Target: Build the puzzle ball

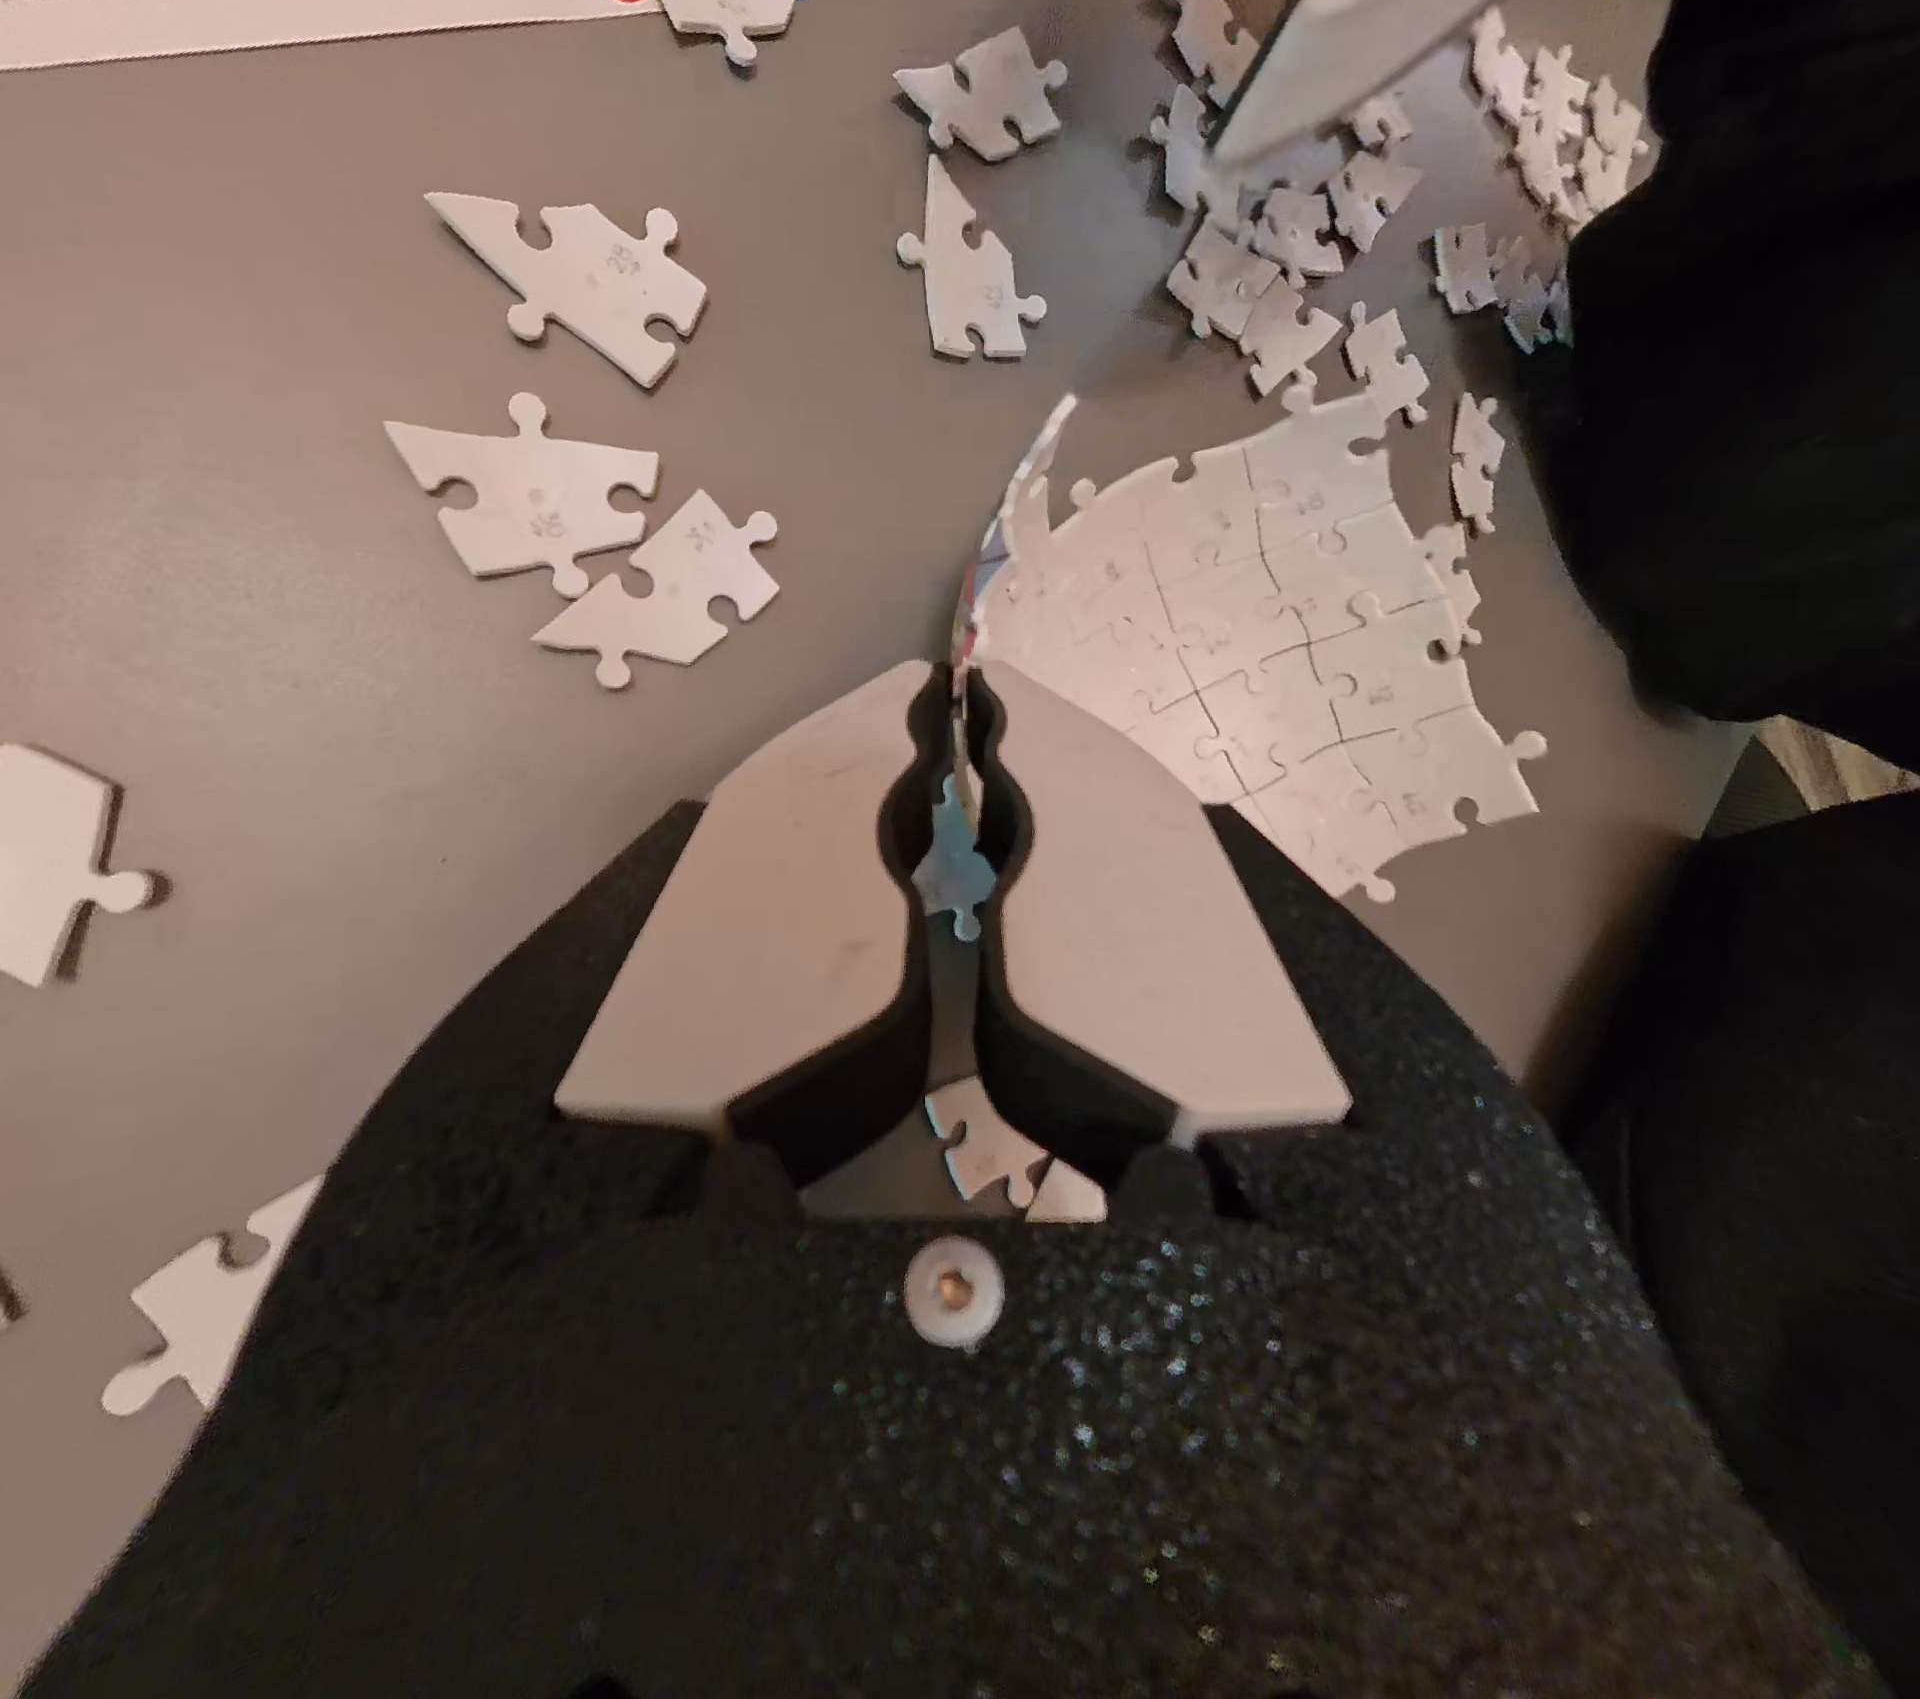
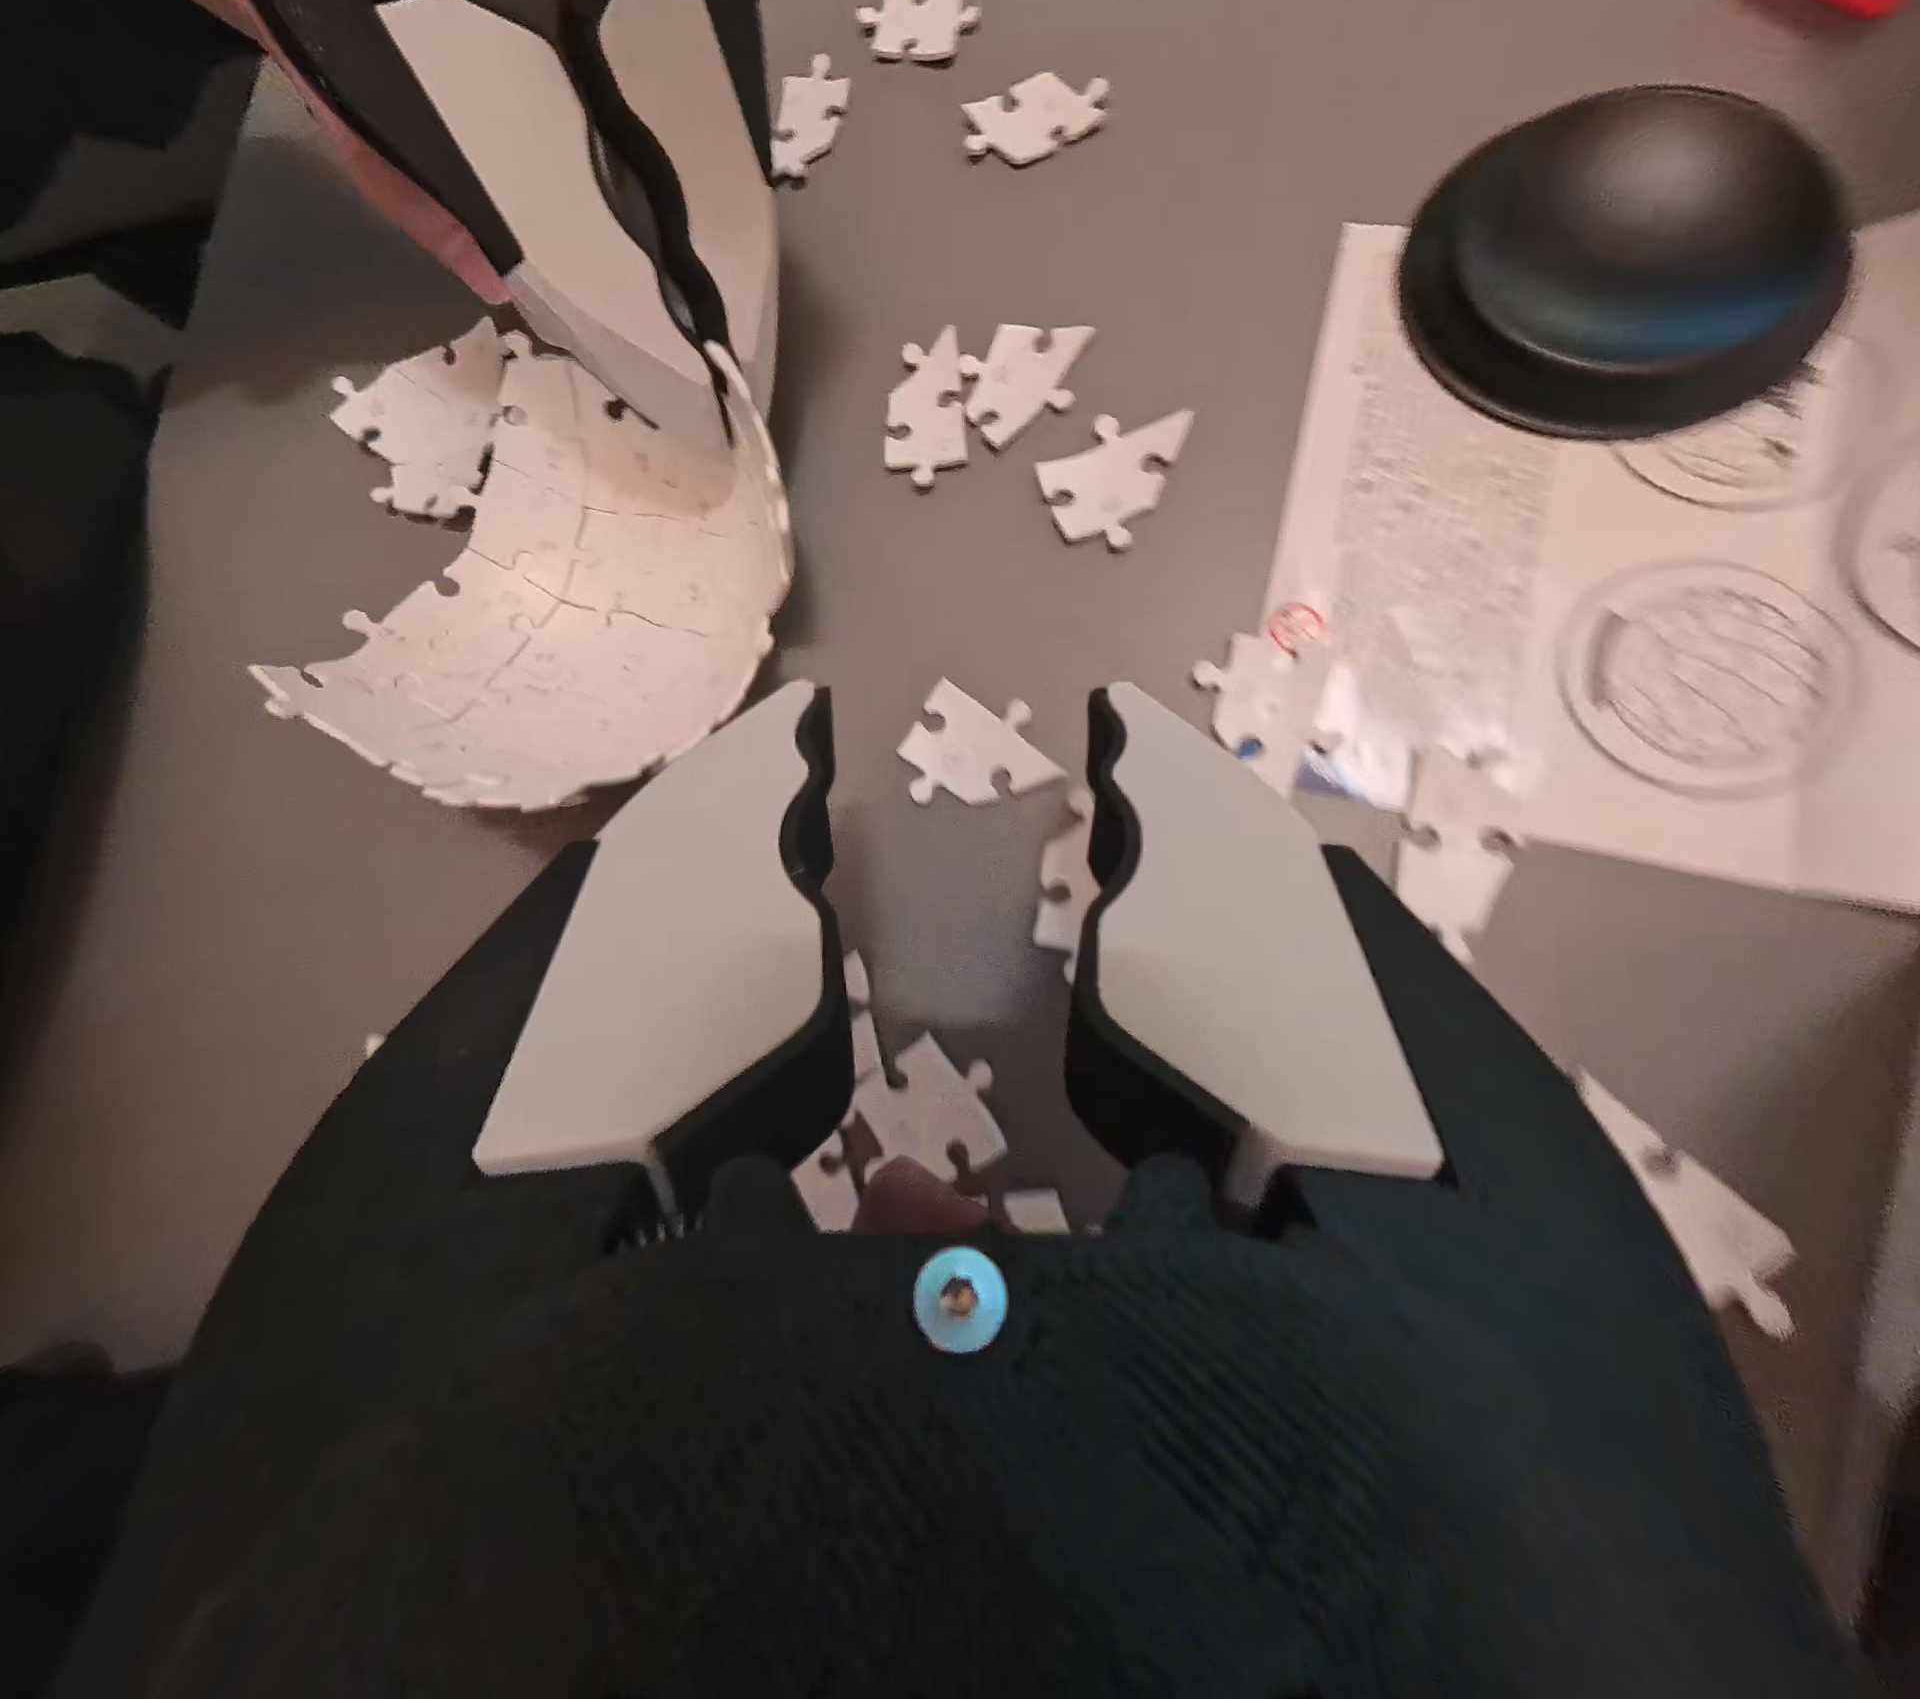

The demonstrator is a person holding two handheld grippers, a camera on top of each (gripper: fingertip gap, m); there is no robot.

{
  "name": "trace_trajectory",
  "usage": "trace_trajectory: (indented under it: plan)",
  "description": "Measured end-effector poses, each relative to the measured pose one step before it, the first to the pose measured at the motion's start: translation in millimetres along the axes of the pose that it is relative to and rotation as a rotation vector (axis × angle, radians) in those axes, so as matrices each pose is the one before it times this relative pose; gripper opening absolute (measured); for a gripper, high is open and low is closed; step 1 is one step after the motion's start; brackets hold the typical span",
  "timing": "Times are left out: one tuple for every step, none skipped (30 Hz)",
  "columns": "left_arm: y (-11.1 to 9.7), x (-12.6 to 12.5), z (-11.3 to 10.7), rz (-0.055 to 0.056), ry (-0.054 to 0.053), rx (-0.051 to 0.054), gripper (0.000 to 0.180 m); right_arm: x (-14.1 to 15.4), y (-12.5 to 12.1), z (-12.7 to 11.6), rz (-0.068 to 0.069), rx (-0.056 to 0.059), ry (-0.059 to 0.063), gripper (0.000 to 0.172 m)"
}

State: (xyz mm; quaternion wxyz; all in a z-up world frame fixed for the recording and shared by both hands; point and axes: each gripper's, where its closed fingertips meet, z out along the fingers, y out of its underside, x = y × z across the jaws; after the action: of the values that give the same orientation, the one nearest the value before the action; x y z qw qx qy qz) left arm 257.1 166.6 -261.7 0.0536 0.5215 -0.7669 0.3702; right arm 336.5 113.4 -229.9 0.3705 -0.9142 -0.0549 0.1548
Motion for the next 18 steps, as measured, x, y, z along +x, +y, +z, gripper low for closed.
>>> trace_trajectory:
  plan:
    - [0.58, -0.06, -0.26, 0.0028, -0.0008, 0.0002, 0.003, 2.41, 3.33, -8.56, 0.0105, 0.0029, 0.0192, 0.048]
    - [0.36, -0.76, -0.23, 0.0035, -0.0045, 0.0007, 0.005, 1.41, 4.24, -7.81, 0.0134, -0.0044, 0.0133, 0.049]
    - [-0.07, -0.27, -0.23, 0.0052, -0.0018, 0.0033, 0.005, 0.61, 5.43, -7.06, 0.0152, -0.0112, 0.0114, 0.049]
    - [-0.59, 0.35, -0.01, 0.0047, 0.0021, 0.0061, 0.005, 0.06, 6.76, -5.99, 0.0119, -0.0182, 0.0112, 0.049]
    - [-0.65, 0.2, -0.01, 0.0013, 0.0013, 0.006, 0.005, -0.19, 7.79, -4.56, 0.0053, -0.025, 0.0136, 0.047]
    - [-0.58, -0.15, 0.04, -0.0006, -0.0017, 0.0052, 0.005, -0.68, 7.9, -3.08, -0.0013, -0.0278, 0.0145, 0.044]
    - [-0.49, -0.02, 0.06, 0.0018, -0.0019, 0.0043, 0.004, -1.24, 6.9, -1.05, -0.0025, -0.0242, 0.0133, 0.043]
    - [-0.36, 0.14, 0.15, 0.0034, -0.0004, 0.0042, 0.004, -1.03, 5.66, 0.79, -0.0071, -0.0242, 0.0143, 0.043]
    - [0.13, 0.24, 0.31, 0.0007, 0.0005, 0.0007, 0.004, -0.37, 3.8, 2.56, -0.0108, -0.0189, 0.0156, 0.042]
    - [0.46, 0.34, 0.26, 0.0002, 0.0014, -0.0028, 0.004, -0.88, 1.71, 4.31, -0.0105, -0.0101, 0.0083, 0.042]
    - [0.33, 0.15, 0.23, 0.0018, 0.0005, -0.0023, 0.005, -1.68, 0.59, 5.55, -0.0164, -0.0111, -0.0006, 0.042]
    - [0.16, -0.15, 0.03, 0.0018, -0.0017, -0.0009, 0.005, -1.77, 0.17, 5.98, -0.0269, -0.0168, -0.001, 0.042]
    - [0.03, -0.22, -0.21, 0.0001, -0.0027, -0.0004, 0.006, -0.59, -1.21, 5.75, -0.0336, -0.0168, 0.0108, 0.042]
    - [-0.07, -0.19, -0.21, -0.0008, -0.002, -0.0001, 0.007, 0.67, -3.68, 5.73, -0.0431, -0.0102, 0.0233, 0.042]
    - [0.01, -0.31, -0.34, -0.0007, -0.0024, 0.0008, 0.009, 0.4, -6.23, 6.26, -0.0481, 0.0045, 0.0223, 0.043]
    - [0.24, -0.37, -0.21, 0.0, -0.0024, -0.0003, 0.009, -0.81, -6.42, 6.48, -0.0468, 0.0086, 0.0104, 0.043]
    - [0.64, -0.59, -0.13, -0.0004, -0.0032, -0.0021, 0.01, -0.89, -5.29, 6.1, -0.0442, 0.0017, 0.0046, 0.045]
    - [0.63, -0.63, -0.33, -0.0014, -0.0044, -0.0035, 0.011, -0.25, -3.37, 4.81, -0.0363, -0.0043, 0.0071, 0.046]
